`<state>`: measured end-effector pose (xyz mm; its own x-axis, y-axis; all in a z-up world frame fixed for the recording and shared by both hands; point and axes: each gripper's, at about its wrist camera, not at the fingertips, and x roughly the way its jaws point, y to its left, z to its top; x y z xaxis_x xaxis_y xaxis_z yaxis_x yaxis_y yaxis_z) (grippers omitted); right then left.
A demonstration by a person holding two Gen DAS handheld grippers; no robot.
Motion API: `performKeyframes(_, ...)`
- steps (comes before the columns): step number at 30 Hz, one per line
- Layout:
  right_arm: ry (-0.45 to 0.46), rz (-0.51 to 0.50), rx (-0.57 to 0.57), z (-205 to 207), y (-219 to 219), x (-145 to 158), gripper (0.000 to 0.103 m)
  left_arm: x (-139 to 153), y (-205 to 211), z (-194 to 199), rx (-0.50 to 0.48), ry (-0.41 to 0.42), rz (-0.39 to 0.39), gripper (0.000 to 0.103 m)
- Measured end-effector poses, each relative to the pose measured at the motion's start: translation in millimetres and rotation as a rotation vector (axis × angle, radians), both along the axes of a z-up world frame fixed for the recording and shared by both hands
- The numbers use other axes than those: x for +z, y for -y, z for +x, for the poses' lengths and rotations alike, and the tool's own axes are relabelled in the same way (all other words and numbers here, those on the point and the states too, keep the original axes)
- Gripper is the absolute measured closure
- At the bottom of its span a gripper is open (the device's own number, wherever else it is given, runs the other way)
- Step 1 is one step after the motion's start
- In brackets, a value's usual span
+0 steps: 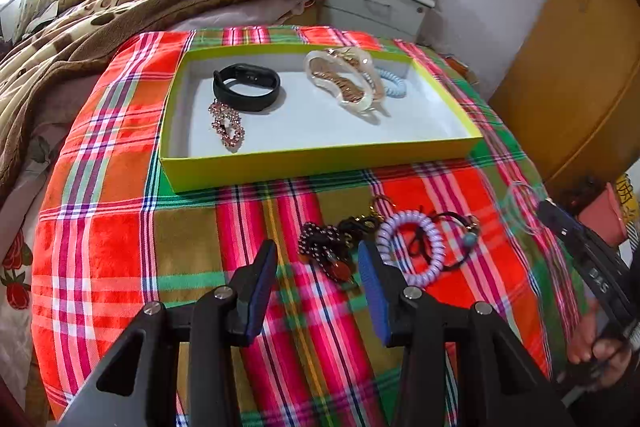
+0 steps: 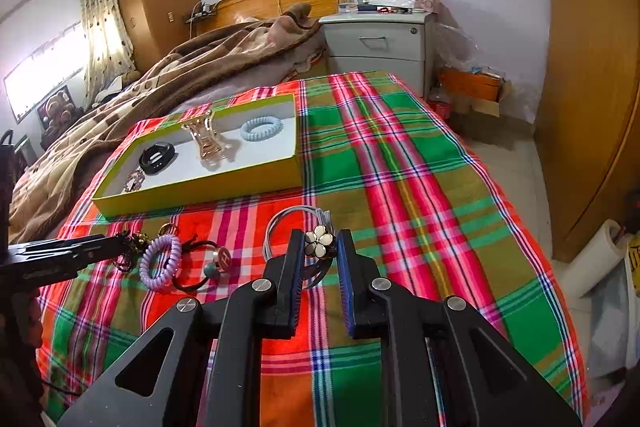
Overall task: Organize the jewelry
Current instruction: 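Grasp the brown beaded bracelet with the left gripper while the right gripper holds the flower tie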
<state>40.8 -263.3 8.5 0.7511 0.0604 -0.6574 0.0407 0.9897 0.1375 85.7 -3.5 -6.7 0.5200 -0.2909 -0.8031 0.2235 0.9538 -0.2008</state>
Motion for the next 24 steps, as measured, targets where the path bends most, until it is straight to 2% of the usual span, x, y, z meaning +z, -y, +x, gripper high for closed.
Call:
performKeyframes(10,0.005,0.005,0.015,-2,-1,0,0.086,-11,0,7,0.011,-0.032,-0.009,0.061)
performKeyframes(16,0.005,0.004,0.014,-1,-2,0,0.086,-12,-2,7,0.023,-0.028,-0.016,0.083)
performKeyframes(24,0.005,0.003,0.018,0,-4,0,0.086,-9,-8,6,0.036,-0.016,-0.026,0.093)
